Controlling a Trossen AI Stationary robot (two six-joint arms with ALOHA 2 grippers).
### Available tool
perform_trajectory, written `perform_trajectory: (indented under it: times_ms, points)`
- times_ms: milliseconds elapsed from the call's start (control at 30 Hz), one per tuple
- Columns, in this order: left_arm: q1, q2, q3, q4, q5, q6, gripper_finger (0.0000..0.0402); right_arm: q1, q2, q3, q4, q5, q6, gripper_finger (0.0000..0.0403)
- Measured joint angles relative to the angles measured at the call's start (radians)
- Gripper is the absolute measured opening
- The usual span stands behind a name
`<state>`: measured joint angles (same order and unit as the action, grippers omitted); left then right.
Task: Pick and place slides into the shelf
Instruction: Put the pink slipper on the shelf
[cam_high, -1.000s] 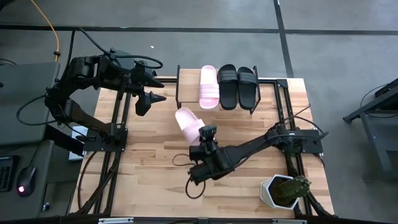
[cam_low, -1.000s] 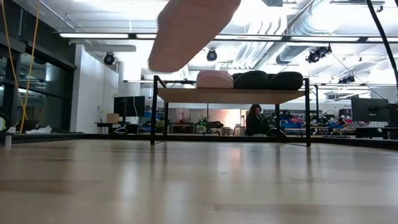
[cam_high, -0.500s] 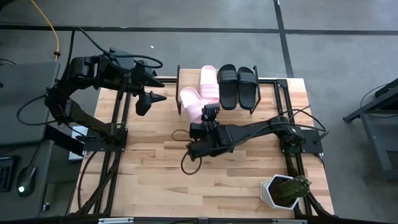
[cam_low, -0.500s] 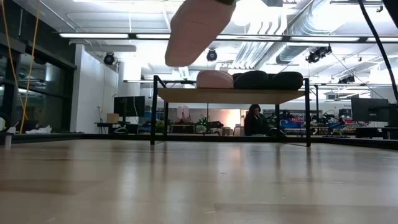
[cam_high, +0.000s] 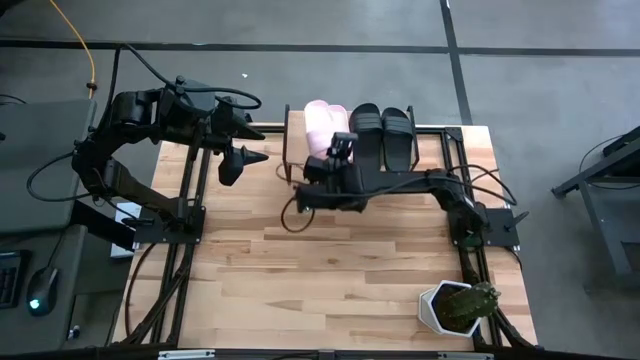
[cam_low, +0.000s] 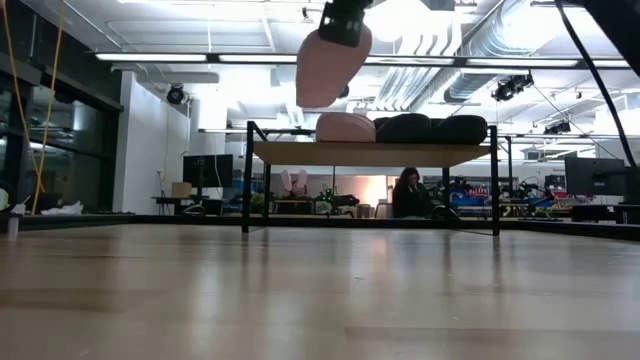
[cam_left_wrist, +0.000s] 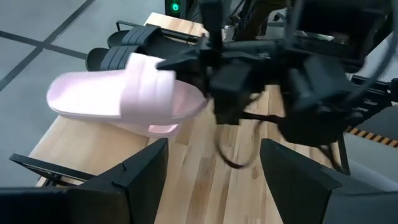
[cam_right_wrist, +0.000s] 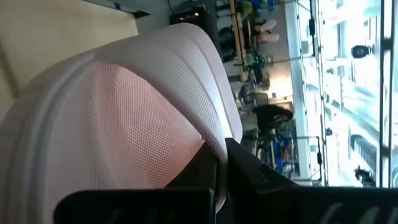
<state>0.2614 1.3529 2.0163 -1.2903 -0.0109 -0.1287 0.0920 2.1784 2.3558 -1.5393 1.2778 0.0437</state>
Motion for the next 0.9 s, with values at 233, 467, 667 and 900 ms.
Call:
perform_trajectory:
  times_ms: [233, 467, 667, 900]
  points:
    - [0.000, 0.000, 0.000, 0.000, 0.000, 0.000, 0.0244, -0.072, 0.000, 0.000, 0.068, -0.016, -0.013, 0.0001]
    - [0.000, 0.000, 0.000, 0.001, 0.000, 0.000, 0.0244, -0.107, 0.000, 0.000, 0.210, -0.061, -0.111, 0.0001]
    - [0.000, 0.000, 0.000, 0.001, 0.000, 0.000, 0.0244, -0.110, 0.000, -0.001, 0.344, -0.109, -0.201, 0.0001]
    - [0.000, 0.000, 0.000, 0.001, 0.000, 0.000, 0.0244, -0.114, 0.000, -0.001, 0.400, -0.119, -0.221, 0.0001]
